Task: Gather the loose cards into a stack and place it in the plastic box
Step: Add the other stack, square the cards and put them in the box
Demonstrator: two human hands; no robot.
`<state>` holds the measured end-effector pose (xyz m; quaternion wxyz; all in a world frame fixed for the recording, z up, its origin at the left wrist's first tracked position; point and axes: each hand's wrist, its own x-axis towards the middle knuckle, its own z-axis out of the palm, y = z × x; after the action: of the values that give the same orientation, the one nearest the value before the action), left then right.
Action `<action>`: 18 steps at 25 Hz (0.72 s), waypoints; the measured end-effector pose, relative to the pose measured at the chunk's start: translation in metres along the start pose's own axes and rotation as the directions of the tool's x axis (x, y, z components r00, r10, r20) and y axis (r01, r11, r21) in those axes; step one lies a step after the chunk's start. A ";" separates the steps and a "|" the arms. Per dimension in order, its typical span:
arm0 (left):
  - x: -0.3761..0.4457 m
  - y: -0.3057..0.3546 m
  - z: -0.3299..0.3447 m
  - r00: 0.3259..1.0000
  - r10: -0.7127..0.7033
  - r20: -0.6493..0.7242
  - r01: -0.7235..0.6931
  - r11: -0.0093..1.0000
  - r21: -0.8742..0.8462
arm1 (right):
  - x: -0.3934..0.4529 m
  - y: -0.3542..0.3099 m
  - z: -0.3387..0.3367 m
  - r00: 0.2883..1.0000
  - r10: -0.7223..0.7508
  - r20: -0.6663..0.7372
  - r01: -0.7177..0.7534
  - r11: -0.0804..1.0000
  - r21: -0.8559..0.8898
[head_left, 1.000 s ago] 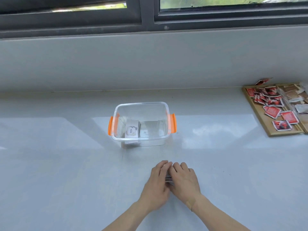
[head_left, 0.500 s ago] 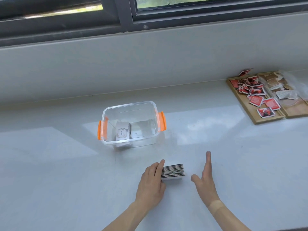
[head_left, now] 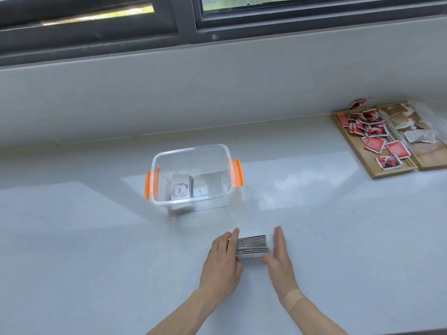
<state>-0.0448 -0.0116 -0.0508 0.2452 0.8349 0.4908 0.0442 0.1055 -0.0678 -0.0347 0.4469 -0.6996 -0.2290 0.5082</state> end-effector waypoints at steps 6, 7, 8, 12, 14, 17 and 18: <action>-0.003 -0.002 -0.001 1.000 -0.002 -0.011 0.001 0.999 -0.038 | 0.004 -0.008 -0.009 0.965 -0.059 0.254 0.143 0.935 -0.325; -0.003 -0.003 -0.001 1.000 0.004 -0.012 -0.004 0.999 -0.034 | 0.008 -0.012 -0.011 0.947 -0.131 0.292 0.269 0.822 -0.502; -0.003 -0.003 -0.001 1.000 0.010 -0.011 -0.011 0.999 -0.030 | 0.013 -0.015 -0.011 0.908 -0.210 0.363 0.410 0.632 -0.658; -0.005 -0.005 -0.001 0.999 0.035 0.002 -0.035 0.999 0.002 | 0.028 -0.022 0.007 0.790 -0.240 0.565 0.594 0.066 -0.802; -0.005 -0.005 -0.002 0.999 0.051 -0.006 -0.051 0.999 0.012 | 0.031 -0.024 0.015 0.801 -0.235 0.550 0.566 -0.002 -0.825; -0.003 -0.007 -0.009 0.999 0.037 0.004 -0.036 0.993 -0.113 | 0.031 -0.021 0.016 0.797 -0.258 0.545 0.569 0.022 -0.822; -0.003 -0.008 -0.012 1.000 -0.016 0.008 0.017 0.974 -0.226 | 0.032 -0.019 0.015 0.796 -0.270 0.541 0.574 0.052 -0.817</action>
<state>-0.0565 -0.0071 -0.0433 0.3405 0.7976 0.4887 0.0950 0.1066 -0.0279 -0.0352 0.0066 -0.6486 -0.7408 0.1744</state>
